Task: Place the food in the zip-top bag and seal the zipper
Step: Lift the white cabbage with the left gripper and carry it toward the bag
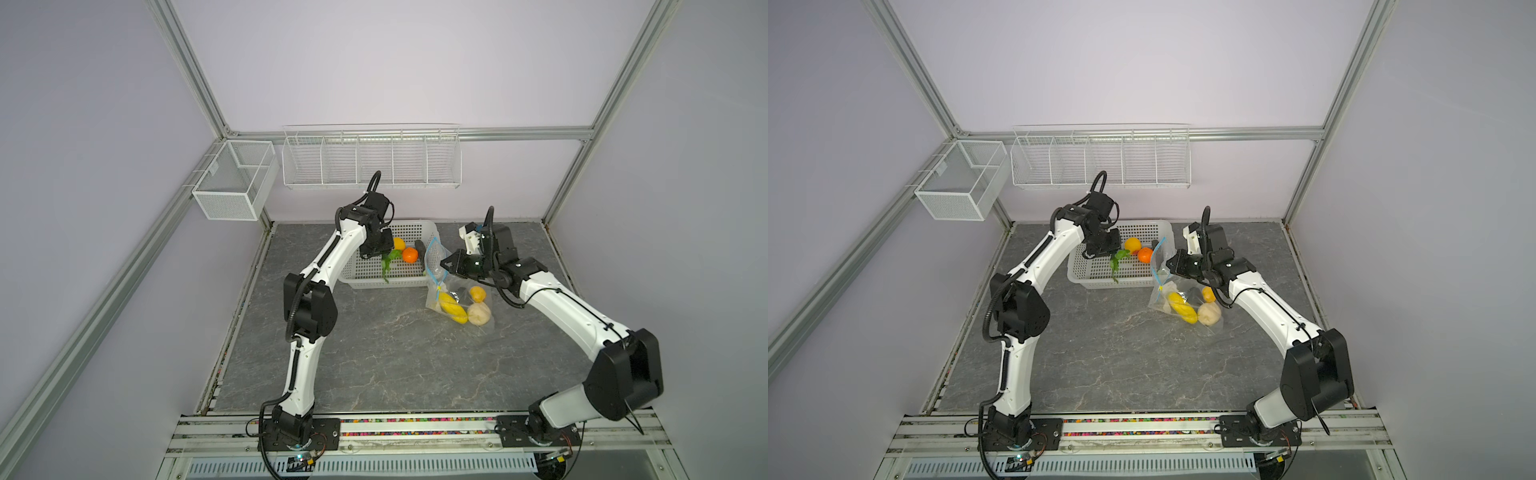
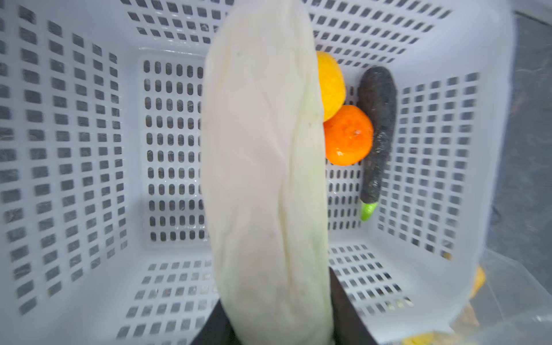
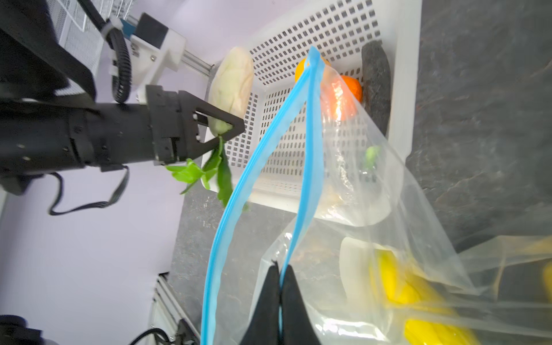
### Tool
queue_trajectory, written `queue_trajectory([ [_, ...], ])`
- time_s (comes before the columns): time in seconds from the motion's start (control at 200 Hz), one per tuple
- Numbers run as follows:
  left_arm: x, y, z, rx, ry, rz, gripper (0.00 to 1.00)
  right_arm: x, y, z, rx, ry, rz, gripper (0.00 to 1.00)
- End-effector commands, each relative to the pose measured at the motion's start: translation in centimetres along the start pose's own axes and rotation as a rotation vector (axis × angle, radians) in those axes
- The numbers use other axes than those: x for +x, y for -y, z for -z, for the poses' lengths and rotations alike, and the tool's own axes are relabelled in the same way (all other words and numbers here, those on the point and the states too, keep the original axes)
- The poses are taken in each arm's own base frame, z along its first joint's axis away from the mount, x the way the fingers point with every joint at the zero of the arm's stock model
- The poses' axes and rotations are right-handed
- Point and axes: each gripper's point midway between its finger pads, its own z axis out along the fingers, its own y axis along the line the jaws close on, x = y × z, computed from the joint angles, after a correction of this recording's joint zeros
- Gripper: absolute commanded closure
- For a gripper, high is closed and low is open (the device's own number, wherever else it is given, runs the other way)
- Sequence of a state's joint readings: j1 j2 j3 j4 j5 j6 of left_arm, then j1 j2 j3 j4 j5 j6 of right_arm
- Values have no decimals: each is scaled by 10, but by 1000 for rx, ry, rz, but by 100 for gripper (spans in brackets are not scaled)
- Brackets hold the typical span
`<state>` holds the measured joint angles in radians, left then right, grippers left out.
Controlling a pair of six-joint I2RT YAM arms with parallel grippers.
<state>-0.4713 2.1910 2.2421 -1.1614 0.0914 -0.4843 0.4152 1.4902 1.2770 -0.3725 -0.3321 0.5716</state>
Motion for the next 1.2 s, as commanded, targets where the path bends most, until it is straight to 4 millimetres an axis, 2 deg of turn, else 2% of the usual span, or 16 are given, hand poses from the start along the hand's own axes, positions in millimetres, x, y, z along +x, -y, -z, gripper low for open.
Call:
queue_trajectory([
  [0.0,13,14,35,73,-39,-19,68,-3,-9,36,75,-23,212,94],
  [0.145,29,28,60,146,-80,-35,68,-11,-18,61,109,5,371,93],
  [0.295,48,44,90,233,-129,-53,68,-5,-31,75,81,4,490,93],
  [0.465,64,50,132,300,-116,-67,68,2,-44,70,38,10,528,93],
  [0.645,87,56,163,398,-123,-34,68,7,-52,59,44,5,531,93],
  [0.79,102,59,187,479,-102,-13,68,2,-48,55,74,26,512,93],
  [0.954,124,68,202,599,-146,11,68,0,-47,52,77,46,514,93],
  [1.194,158,96,206,755,-272,13,68,9,-64,45,-45,65,614,93],
])
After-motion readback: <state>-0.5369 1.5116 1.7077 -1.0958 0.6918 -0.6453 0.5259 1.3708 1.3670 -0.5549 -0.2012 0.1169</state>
